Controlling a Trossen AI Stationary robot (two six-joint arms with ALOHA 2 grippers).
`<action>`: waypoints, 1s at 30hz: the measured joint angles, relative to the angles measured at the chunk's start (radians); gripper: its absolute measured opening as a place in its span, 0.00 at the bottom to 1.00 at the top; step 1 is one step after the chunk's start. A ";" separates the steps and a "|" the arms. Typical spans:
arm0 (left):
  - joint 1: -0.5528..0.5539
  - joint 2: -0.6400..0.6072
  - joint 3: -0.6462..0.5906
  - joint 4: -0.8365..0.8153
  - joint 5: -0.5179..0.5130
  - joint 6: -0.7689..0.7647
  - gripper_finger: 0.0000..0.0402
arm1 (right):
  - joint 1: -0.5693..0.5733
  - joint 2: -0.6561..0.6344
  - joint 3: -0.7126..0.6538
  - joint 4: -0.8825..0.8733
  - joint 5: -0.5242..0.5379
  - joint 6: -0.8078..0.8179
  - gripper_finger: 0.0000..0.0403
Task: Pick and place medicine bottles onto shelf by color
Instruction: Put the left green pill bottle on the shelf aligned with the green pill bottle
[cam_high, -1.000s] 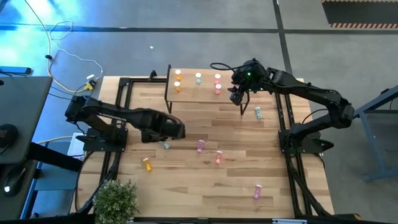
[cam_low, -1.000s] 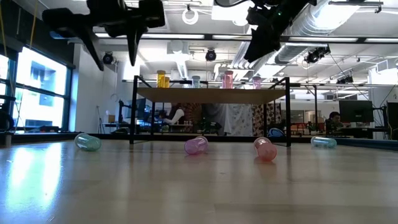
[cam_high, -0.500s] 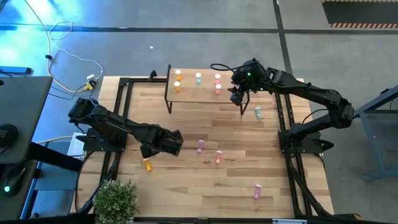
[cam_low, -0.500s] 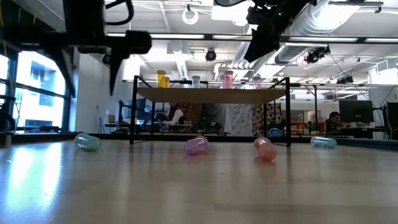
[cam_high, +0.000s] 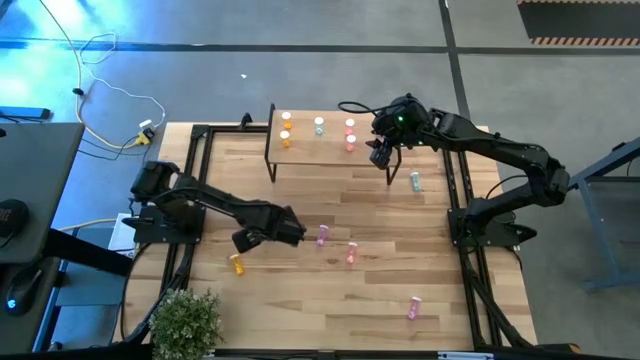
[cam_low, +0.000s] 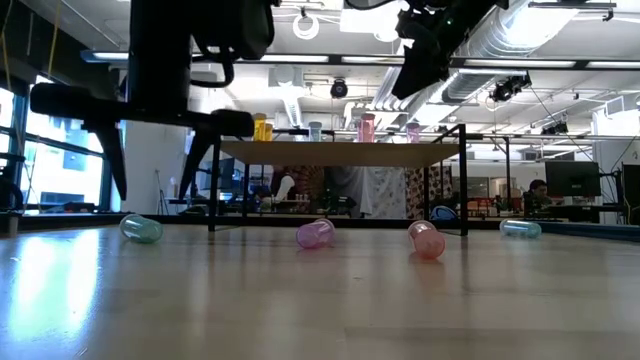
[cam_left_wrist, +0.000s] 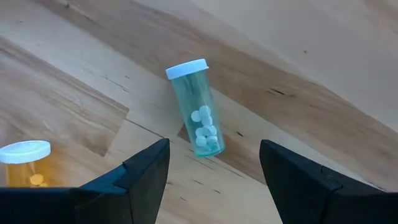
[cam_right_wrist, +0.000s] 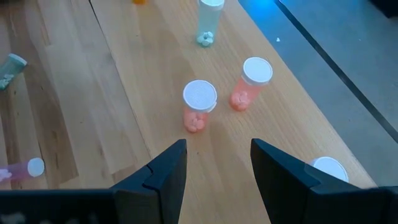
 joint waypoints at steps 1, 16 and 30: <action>0.005 0.000 0.000 0.000 -0.001 0.000 0.60 | 0.000 0.000 0.000 0.000 0.000 0.000 0.42; 0.045 0.122 0.000 0.017 0.090 0.008 0.60 | 0.000 0.000 0.000 0.005 0.000 0.002 0.42; 0.078 0.157 0.003 0.025 0.094 0.038 0.49 | 0.000 0.000 0.000 0.003 0.000 0.000 0.42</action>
